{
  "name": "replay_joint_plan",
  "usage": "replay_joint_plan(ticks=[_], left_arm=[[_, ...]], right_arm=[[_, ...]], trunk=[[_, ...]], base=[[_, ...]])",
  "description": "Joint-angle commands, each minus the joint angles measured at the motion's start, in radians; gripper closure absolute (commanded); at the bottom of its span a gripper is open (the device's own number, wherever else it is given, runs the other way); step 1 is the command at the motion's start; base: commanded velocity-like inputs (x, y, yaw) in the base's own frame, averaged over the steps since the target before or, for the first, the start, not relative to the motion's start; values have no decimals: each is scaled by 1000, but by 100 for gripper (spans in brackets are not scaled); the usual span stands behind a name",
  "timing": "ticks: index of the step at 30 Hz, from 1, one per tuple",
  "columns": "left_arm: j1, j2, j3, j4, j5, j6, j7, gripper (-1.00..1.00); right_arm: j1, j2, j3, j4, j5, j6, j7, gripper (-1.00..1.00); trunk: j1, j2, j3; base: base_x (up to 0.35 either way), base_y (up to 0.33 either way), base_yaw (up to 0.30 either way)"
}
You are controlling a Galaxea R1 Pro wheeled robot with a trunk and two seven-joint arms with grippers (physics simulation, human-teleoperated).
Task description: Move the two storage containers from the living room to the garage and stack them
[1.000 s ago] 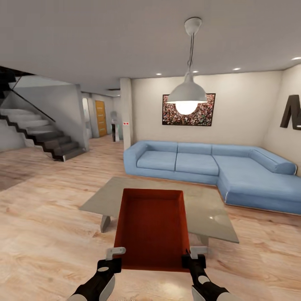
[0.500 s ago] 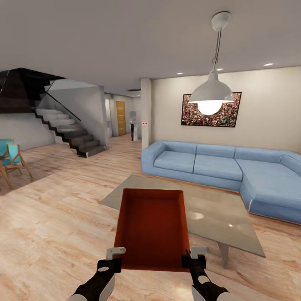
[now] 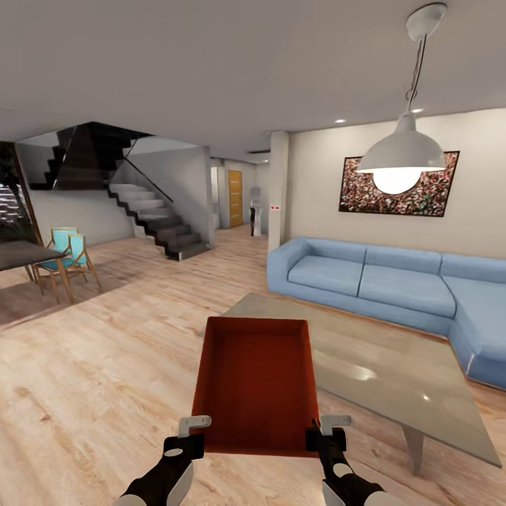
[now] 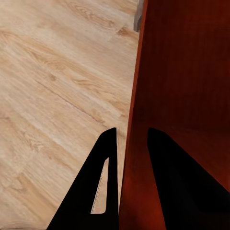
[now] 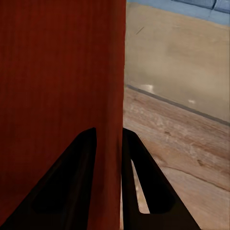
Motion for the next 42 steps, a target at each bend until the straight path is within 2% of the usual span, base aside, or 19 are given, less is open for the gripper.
replay_joint_plan(ticks=[1, 35, 42], left_arm=[[0, 1, -19, 3, 24, 4, 5, 100], [0, 1, -19, 3, 24, 4, 5, 100], [0, 1, -19, 3, 24, 4, 5, 100]], right_arm=[[-2, 0, -9, -30, 10, -21, -4, 100], [-2, 0, -9, -30, 12, -21, -4, 100], [-2, 1, -9, -30, 12, -21, -4, 100]], trunk=[[0, -1, -2], [0, -1, -2], [0, -1, -2]], base=[[0, 0, 300], [0, 0, 300], [45, 0, 88]])
